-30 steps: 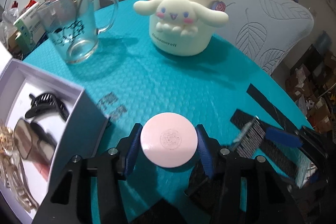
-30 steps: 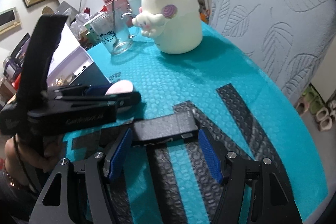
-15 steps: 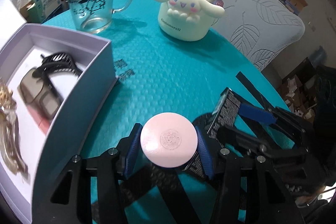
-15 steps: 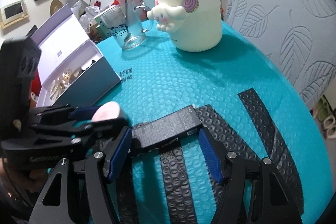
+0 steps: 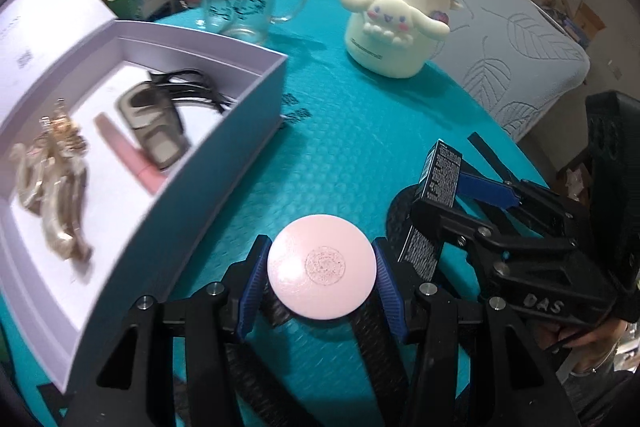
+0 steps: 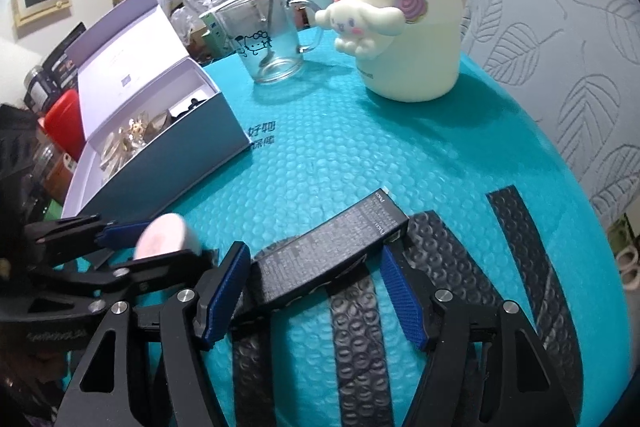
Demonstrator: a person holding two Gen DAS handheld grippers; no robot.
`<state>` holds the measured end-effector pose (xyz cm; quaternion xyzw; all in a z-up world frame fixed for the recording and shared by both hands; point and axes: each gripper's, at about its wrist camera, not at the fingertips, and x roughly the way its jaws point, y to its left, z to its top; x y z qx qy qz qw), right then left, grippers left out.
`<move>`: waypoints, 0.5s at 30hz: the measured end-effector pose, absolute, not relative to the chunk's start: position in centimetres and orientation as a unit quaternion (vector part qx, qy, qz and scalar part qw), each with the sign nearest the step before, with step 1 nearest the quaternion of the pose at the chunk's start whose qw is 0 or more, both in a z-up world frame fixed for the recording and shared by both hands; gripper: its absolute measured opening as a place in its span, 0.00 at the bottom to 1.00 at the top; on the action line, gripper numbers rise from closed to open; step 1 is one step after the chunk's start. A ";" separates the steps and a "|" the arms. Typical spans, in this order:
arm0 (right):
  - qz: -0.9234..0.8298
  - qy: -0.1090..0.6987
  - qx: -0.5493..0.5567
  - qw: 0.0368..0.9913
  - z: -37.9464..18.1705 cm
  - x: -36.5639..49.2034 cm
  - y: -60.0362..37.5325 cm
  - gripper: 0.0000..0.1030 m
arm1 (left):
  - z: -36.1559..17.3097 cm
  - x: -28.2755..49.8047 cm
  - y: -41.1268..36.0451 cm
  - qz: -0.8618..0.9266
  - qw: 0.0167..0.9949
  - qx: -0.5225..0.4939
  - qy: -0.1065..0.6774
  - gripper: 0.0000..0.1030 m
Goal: Organize rigid objects
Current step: 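Lift the pink compact with the left tool while the right lifts the black box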
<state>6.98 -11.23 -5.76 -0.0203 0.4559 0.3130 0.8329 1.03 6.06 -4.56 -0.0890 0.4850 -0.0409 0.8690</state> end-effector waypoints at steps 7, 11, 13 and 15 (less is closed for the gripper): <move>0.304 0.449 -0.073 0.837 -6.0 6.7 -8.4 0.67 | -3.6 -0.8 7.0 -0.019 0.878 -0.082 0.471 0.49; 0.297 0.439 -0.099 0.842 -6.2 6.2 -7.3 0.47 | -3.4 -1.5 7.3 -0.013 0.879 -0.082 0.469 0.49; 0.292 0.434 -0.110 0.845 -6.1 5.8 -7.0 0.32 | -3.3 -1.8 7.5 -0.013 0.879 -0.085 0.469 0.49; 0.296 0.433 -0.115 0.844 -6.1 5.4 -7.0 0.24 | -3.3 -1.9 7.5 -0.012 0.879 -0.085 0.468 0.49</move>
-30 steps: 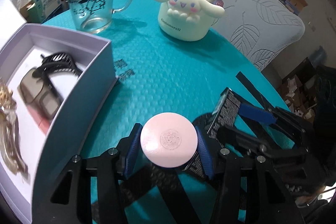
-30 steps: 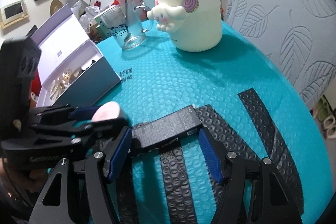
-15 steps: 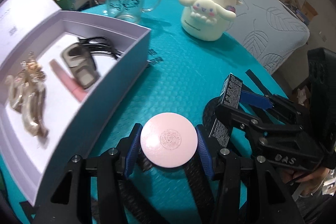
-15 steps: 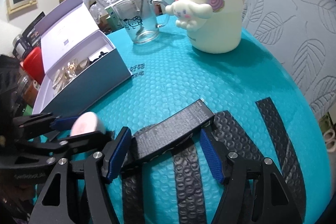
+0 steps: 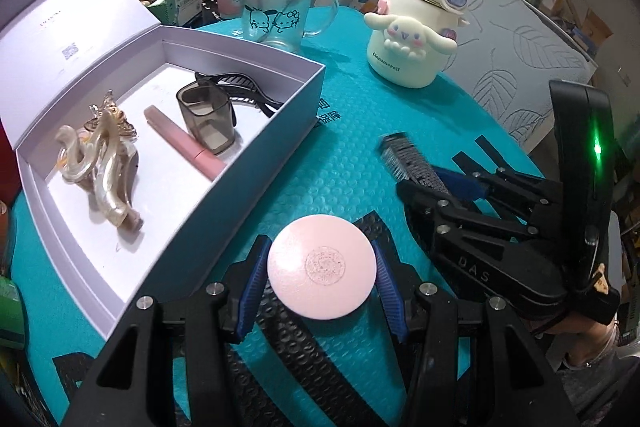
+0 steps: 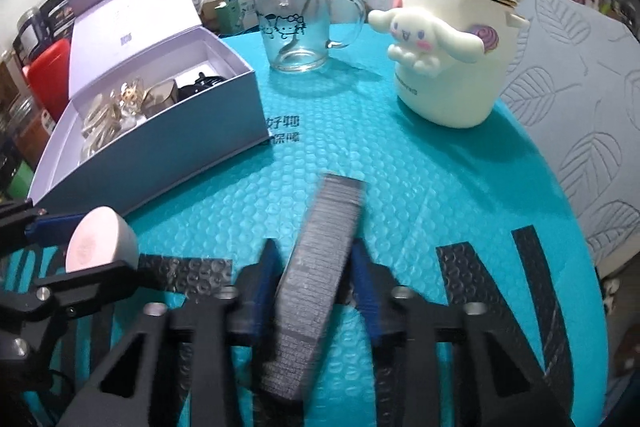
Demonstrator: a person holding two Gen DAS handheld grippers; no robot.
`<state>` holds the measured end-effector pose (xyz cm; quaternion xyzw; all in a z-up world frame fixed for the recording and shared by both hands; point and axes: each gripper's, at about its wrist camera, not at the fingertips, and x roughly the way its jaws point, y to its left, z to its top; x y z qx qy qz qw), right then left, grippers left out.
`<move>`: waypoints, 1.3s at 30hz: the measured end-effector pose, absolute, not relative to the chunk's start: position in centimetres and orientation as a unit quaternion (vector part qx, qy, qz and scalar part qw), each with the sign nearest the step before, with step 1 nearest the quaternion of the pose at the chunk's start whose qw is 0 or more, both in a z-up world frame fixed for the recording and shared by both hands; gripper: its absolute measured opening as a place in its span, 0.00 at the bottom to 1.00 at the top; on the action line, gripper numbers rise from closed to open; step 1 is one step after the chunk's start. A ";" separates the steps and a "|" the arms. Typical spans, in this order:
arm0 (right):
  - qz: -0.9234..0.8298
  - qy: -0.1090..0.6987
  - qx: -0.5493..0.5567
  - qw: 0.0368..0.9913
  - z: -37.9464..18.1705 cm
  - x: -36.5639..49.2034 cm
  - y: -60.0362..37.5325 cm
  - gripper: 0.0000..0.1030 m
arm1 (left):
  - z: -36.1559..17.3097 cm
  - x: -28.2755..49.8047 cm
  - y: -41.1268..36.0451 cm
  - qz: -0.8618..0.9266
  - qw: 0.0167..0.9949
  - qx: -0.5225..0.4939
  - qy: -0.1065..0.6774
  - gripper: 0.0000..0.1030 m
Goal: Organize rigid objects
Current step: 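Lift the pink compact with the left tool while the right lifts the black box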
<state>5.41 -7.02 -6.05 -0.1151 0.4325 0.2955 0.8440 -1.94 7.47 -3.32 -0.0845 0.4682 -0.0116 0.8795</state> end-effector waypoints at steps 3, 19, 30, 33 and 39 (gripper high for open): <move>0.307 0.428 -0.120 0.842 -6.0 4.5 -7.3 0.24 | -3.2 -2.3 7.5 -0.013 0.879 -0.088 0.468 0.49; 0.336 0.445 -0.116 0.822 -5.3 -1.5 -9.8 0.26 | -4.4 -5.2 6.8 -0.015 0.874 -0.083 0.479 0.49; 0.327 0.446 -0.088 0.828 -5.4 -3.0 -10.6 0.40 | -5.1 -6.4 6.7 -0.008 0.869 -0.073 0.489 0.49; 0.309 0.438 -0.100 0.838 -5.5 -3.1 -10.7 0.25 | -5.2 -6.5 6.7 -0.006 0.870 -0.075 0.487 0.49; 0.311 0.432 -0.102 0.840 -5.1 -3.4 -10.8 0.24 | -5.1 -6.9 6.8 -0.001 0.872 -0.081 0.482 0.49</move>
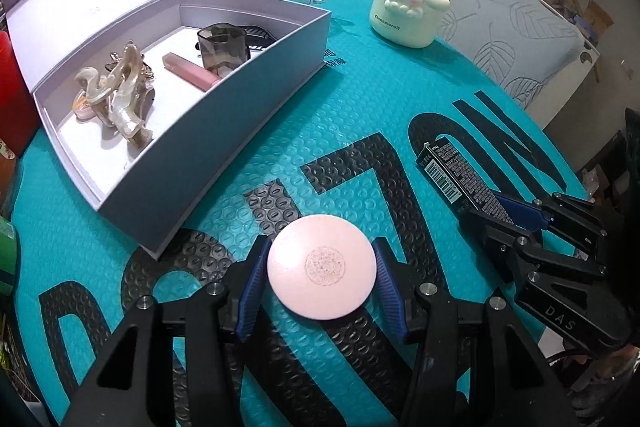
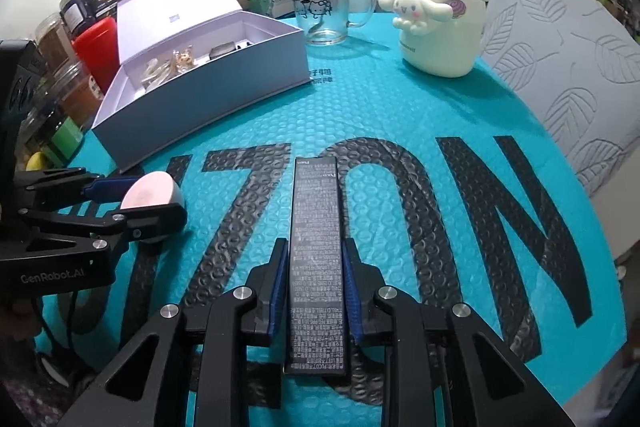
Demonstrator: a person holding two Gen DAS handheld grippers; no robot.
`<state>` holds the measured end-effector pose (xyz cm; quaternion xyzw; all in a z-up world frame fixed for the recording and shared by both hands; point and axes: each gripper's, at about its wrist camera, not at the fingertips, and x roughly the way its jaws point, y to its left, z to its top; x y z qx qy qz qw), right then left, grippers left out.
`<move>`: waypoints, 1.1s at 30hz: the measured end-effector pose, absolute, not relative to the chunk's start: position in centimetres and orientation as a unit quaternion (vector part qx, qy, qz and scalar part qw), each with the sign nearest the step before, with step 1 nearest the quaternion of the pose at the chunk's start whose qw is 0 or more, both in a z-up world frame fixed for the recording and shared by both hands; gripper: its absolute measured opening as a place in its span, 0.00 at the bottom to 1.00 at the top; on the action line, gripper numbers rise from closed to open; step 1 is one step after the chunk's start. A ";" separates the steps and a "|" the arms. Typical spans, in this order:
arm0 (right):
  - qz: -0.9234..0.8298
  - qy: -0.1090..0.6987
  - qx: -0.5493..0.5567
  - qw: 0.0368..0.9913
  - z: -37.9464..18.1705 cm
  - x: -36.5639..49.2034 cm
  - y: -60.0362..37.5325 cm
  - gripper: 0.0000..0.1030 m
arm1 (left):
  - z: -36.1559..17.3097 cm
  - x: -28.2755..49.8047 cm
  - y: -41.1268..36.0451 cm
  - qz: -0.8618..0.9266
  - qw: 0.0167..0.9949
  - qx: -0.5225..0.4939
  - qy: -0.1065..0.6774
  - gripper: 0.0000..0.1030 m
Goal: Organize rigid objects
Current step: 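Lift the pink compact with the left tool while the right lifts the black box, then carry the pink compact and black box over the white box with both tools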
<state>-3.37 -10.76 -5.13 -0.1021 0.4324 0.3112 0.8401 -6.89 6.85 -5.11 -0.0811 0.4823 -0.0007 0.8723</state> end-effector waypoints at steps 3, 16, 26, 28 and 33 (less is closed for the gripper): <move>0.318 0.423 -0.107 0.842 -4.5 -3.9 -10.6 0.24 | -4.8 -7.3 6.9 0.001 0.874 -0.085 0.478 0.49; 0.372 0.393 -0.118 0.833 -2.2 -6.9 -9.1 0.24 | -2.4 -9.5 6.8 0.022 0.891 -0.083 0.447 0.49; 0.405 0.371 -0.122 0.827 -0.3 -7.8 -8.5 0.24 | 0.1 -10.7 7.3 0.044 0.905 -0.086 0.415 0.49; 0.411 0.365 -0.123 0.826 0.2 -7.9 -8.4 0.24 | 0.6 -10.9 7.5 0.046 0.907 -0.088 0.409 0.49; 0.423 0.353 -0.121 0.825 1.4 -7.6 -8.0 0.24 | 1.9 -10.8 8.0 0.052 0.914 -0.083 0.394 0.49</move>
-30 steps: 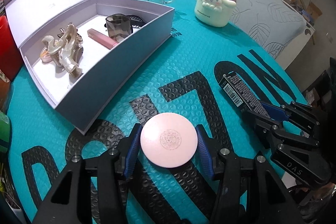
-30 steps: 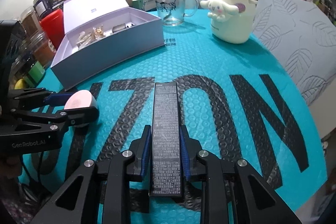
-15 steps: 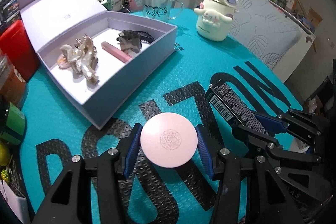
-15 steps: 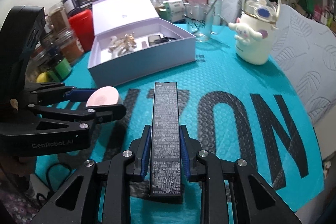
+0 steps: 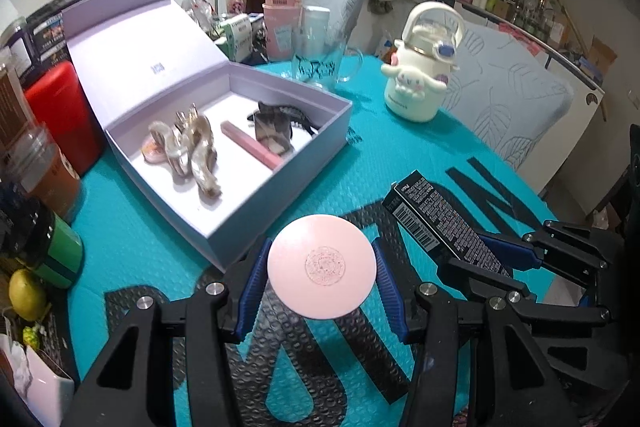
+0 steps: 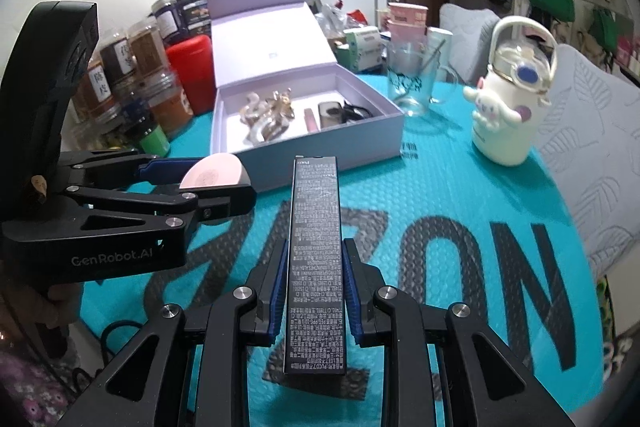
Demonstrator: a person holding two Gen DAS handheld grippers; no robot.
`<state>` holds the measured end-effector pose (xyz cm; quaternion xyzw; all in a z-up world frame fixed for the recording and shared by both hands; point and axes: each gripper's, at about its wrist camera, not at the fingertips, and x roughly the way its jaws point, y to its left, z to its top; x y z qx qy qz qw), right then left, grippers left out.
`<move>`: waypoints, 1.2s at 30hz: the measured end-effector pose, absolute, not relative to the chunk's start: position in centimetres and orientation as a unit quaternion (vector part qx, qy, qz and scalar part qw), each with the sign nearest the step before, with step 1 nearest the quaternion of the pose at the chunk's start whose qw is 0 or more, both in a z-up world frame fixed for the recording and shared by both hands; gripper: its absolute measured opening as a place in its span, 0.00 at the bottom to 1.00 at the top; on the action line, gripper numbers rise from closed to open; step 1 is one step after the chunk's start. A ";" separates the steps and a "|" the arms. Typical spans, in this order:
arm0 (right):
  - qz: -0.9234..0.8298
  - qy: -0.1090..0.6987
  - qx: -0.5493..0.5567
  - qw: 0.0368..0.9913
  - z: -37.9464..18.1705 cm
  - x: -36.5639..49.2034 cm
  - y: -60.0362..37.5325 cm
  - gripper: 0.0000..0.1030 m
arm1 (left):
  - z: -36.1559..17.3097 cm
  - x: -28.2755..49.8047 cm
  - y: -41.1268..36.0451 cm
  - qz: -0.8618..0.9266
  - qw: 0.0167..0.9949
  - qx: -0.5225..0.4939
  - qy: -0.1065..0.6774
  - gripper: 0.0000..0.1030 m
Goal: Organize rigid objects
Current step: 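Carry the pink compact and black box over the white box with both tools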
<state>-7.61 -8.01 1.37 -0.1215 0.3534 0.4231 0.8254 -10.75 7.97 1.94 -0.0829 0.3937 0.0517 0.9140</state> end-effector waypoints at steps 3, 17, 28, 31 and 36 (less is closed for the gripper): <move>0.426 0.347 -0.123 0.826 2.0 -7.3 -7.7 0.24 | 2.7 -10.4 8.4 0.053 0.917 -0.082 0.386 0.49; 0.433 0.325 -0.124 0.831 4.5 -4.4 -5.6 0.24 | 5.7 -7.0 11.0 0.052 0.927 -0.071 0.364 0.49; 0.435 0.310 -0.130 0.835 6.2 -1.1 -3.4 0.24 | 7.3 -4.1 12.8 0.056 0.933 -0.062 0.351 0.49; 0.439 0.304 -0.134 0.835 6.7 -0.3 -2.7 0.24 | 7.6 -3.3 13.6 0.059 0.934 -0.064 0.347 0.49; 0.449 0.298 -0.137 0.831 7.2 1.2 -1.4 0.24 | 7.7 -2.0 15.0 0.068 0.933 -0.069 0.345 0.49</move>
